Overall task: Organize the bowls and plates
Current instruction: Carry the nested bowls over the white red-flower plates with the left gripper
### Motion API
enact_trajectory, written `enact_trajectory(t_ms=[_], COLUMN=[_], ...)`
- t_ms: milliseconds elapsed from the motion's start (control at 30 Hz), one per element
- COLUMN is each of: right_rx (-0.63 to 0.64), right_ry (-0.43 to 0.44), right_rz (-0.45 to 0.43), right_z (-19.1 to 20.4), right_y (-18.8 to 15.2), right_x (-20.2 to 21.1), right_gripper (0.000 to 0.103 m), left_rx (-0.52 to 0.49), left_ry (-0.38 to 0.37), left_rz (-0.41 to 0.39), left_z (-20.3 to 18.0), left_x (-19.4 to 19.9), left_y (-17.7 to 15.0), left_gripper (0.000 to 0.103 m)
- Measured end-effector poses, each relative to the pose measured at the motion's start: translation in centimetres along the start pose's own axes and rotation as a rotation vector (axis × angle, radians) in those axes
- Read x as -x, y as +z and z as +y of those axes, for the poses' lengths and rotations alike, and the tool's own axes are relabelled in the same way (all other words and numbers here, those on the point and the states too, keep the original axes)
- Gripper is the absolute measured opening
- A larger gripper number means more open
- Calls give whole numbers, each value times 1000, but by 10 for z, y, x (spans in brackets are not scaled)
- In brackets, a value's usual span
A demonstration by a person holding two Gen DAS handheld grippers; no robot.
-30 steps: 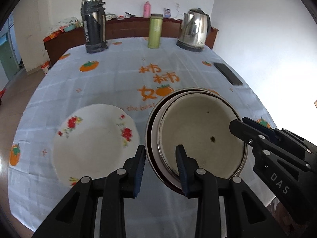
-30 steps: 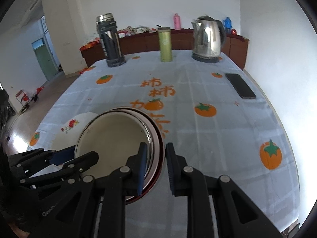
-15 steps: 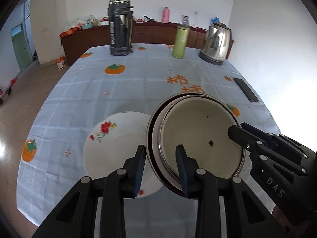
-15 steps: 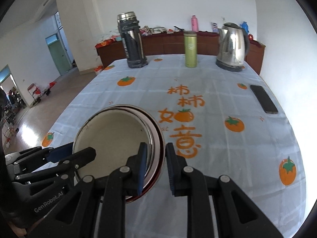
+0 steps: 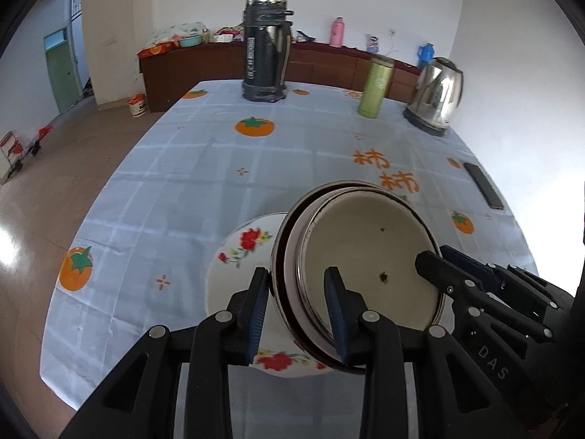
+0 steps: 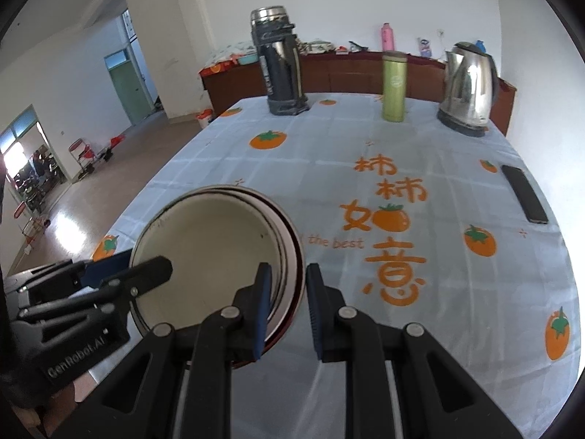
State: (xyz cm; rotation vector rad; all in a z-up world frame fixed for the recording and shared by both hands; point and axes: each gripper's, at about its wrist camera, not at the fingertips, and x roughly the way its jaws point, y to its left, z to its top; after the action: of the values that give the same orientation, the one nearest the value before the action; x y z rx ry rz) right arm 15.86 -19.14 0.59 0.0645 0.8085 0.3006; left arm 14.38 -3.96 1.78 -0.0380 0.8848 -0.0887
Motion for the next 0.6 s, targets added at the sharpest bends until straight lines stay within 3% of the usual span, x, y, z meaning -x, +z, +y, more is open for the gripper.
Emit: enact_trajectory(t_ms=[600], right_rx=[26], right_ry=[9], right_rz=[85], right_z=[15], right_y=[-3], right_x=[-42], right_gripper=[20], left_rx=[56], left_ry=[17], left_rz=[82], left_z=[23], left_x=[-33], left_y=[-11], left_gripper=[34])
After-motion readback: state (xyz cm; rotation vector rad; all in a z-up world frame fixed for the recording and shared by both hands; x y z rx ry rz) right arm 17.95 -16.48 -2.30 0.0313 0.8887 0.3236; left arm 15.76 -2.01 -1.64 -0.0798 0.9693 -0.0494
